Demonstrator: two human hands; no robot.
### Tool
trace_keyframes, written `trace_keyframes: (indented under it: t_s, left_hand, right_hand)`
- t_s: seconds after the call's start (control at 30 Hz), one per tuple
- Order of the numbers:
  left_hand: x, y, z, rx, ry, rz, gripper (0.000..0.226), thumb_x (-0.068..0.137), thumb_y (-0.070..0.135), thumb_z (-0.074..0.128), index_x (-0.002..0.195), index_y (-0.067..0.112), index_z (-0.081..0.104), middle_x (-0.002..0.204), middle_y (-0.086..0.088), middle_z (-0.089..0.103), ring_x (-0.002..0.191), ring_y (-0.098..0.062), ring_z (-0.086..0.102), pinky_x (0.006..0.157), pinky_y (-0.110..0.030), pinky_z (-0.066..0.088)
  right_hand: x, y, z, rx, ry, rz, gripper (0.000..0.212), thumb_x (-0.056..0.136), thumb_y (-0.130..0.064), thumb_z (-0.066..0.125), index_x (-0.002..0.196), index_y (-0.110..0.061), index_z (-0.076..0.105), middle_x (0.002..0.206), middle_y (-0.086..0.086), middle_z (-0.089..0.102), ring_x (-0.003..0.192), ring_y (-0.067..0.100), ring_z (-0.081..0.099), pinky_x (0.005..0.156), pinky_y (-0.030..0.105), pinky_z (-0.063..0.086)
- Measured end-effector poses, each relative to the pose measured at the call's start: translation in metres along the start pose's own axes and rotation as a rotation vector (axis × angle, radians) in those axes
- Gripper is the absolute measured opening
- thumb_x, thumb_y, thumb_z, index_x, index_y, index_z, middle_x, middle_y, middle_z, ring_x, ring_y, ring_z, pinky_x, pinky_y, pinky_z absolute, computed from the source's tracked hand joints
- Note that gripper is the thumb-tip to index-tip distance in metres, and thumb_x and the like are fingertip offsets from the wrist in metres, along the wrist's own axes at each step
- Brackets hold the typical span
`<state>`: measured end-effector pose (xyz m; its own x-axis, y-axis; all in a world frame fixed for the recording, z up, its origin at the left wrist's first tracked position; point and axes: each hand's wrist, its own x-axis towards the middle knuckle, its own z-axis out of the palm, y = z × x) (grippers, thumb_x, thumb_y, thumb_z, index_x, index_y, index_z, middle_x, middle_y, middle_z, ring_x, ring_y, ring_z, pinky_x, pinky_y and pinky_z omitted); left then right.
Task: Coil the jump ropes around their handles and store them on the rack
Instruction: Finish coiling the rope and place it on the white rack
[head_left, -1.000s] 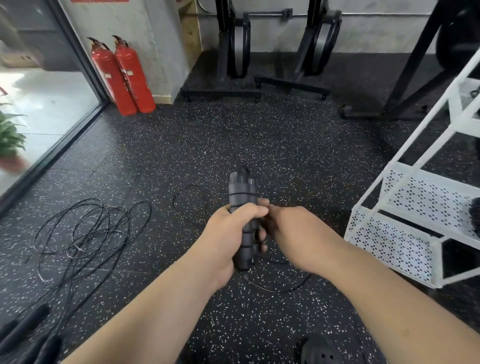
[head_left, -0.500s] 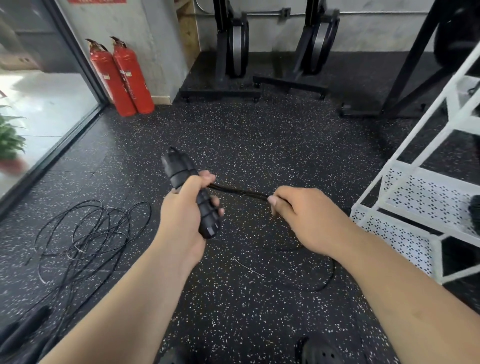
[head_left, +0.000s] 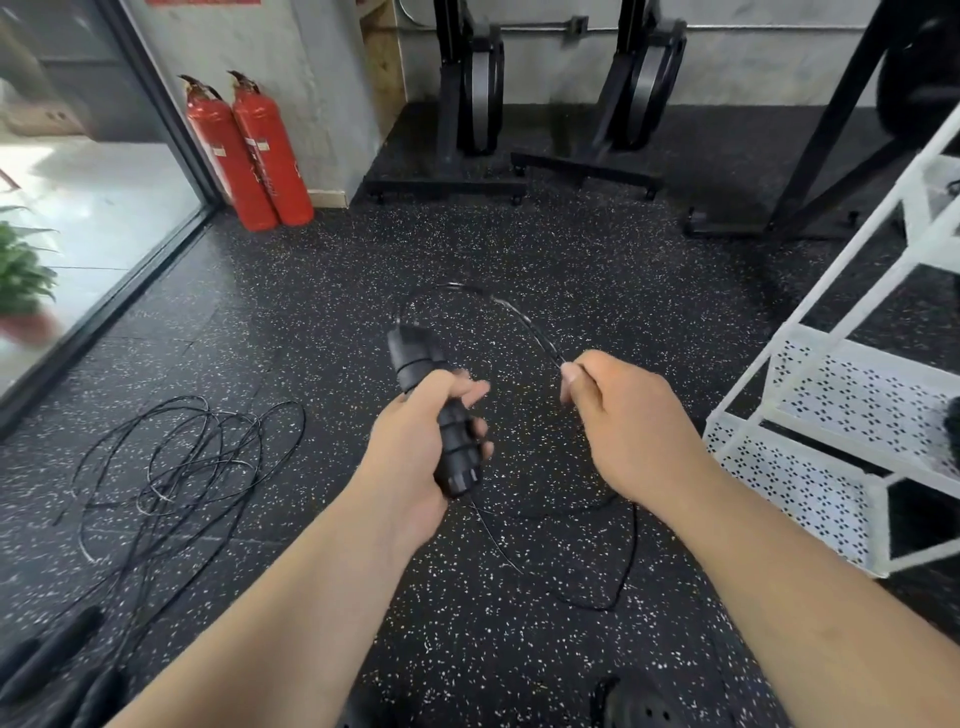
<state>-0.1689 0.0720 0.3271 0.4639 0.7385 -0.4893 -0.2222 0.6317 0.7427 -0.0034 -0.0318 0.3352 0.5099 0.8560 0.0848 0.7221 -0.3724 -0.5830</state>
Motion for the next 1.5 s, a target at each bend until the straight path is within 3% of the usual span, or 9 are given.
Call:
trace_keyframes:
  t_s: [0.17,0.27,0.37,0.53,0.67,0.9,1.03,1.23,1.5]
  left_hand:
    - [-0.019,-0.017,0.013,0.06,-0.37,-0.054,0.035,0.081,0.017,0.072,0.115,0.013,0.075,0.101,-0.01,0.065,0.063,-0.017,0.056,0.06,-0.033,0.052]
    - [-0.017,-0.02,0.015,0.05,-0.35,-0.057,0.047,0.08,0.019,0.072,0.126,0.009,0.075,0.097,-0.007,0.065,0.064,-0.015,0.056,0.059,-0.032,0.052]
    - [-0.013,-0.01,0.012,0.034,-0.328,0.002,0.045,0.091,0.016,0.069,0.135,0.007,0.068,0.121,-0.004,0.076,0.067,-0.013,0.055,0.062,-0.032,0.051]
    - [-0.004,0.017,-0.001,-0.062,-0.229,0.127,0.056,0.087,0.018,0.067,0.142,0.007,0.062,0.14,-0.007,0.071,0.07,-0.013,0.055,0.064,-0.031,0.051]
    - [-0.002,0.019,-0.004,-0.116,-0.115,0.191,0.031,0.097,0.013,0.062,0.126,0.011,0.072,0.125,-0.006,0.075,0.069,-0.013,0.055,0.065,-0.032,0.049]
    - [-0.016,-0.014,0.011,0.043,-0.351,0.007,0.052,0.083,0.018,0.074,0.134,0.012,0.071,0.103,-0.005,0.071,0.067,-0.015,0.057,0.062,-0.033,0.053]
    - [-0.017,-0.022,0.017,0.04,-0.374,-0.035,0.049,0.082,0.021,0.073,0.13,0.012,0.075,0.095,-0.003,0.065,0.065,-0.015,0.056,0.061,-0.033,0.052]
    - [-0.006,0.005,0.004,-0.001,-0.372,0.031,0.061,0.084,0.023,0.074,0.141,0.006,0.064,0.139,-0.003,0.072,0.07,-0.011,0.055,0.062,-0.029,0.053]
    - [0.006,0.018,-0.013,-0.097,-0.261,0.102,0.06,0.086,0.022,0.072,0.144,0.008,0.063,0.138,-0.005,0.07,0.068,-0.012,0.057,0.061,-0.029,0.053]
  right_hand:
    - [-0.002,-0.005,0.014,-0.032,-0.153,0.022,0.029,0.113,-0.032,0.04,0.092,-0.029,0.059,0.077,-0.005,0.064,0.07,0.017,0.061,0.059,0.036,0.038]
    - [-0.001,-0.008,0.013,-0.018,-0.173,-0.007,0.026,0.113,-0.033,0.041,0.112,-0.035,0.066,0.084,-0.006,0.068,0.072,0.014,0.064,0.063,0.035,0.043]
    - [0.0,-0.004,0.005,0.008,-0.199,-0.06,0.032,0.113,-0.038,0.044,0.085,-0.031,0.058,0.069,-0.008,0.061,0.061,0.012,0.058,0.053,0.027,0.036]
    - [0.004,0.003,-0.008,0.033,-0.204,-0.06,0.035,0.111,-0.048,0.045,0.091,-0.033,0.07,0.057,-0.009,0.054,0.043,0.005,0.044,0.048,0.024,0.037]
    - [0.002,0.0,-0.008,0.053,-0.161,-0.086,0.032,0.111,-0.048,0.046,0.091,-0.035,0.067,0.056,-0.009,0.056,0.044,0.005,0.045,0.05,0.021,0.041]
    - [0.001,-0.002,0.008,0.025,-0.103,-0.096,0.02,0.11,-0.04,0.052,0.098,-0.036,0.067,0.07,-0.012,0.062,0.06,0.003,0.057,0.057,0.029,0.041]
    - [0.001,-0.004,0.006,0.016,-0.108,-0.078,0.036,0.11,-0.034,0.054,0.08,-0.053,0.05,0.064,-0.022,0.054,0.059,-0.006,0.054,0.054,0.015,0.036]
    - [0.003,0.004,0.0,0.021,-0.157,-0.079,0.033,0.11,-0.046,0.049,0.092,-0.028,0.069,0.06,-0.007,0.057,0.047,0.005,0.049,0.047,0.025,0.036]
    - [0.005,0.006,-0.008,0.056,-0.108,-0.059,0.032,0.109,-0.05,0.047,0.089,-0.034,0.066,0.055,-0.007,0.055,0.043,0.007,0.043,0.045,0.025,0.035]
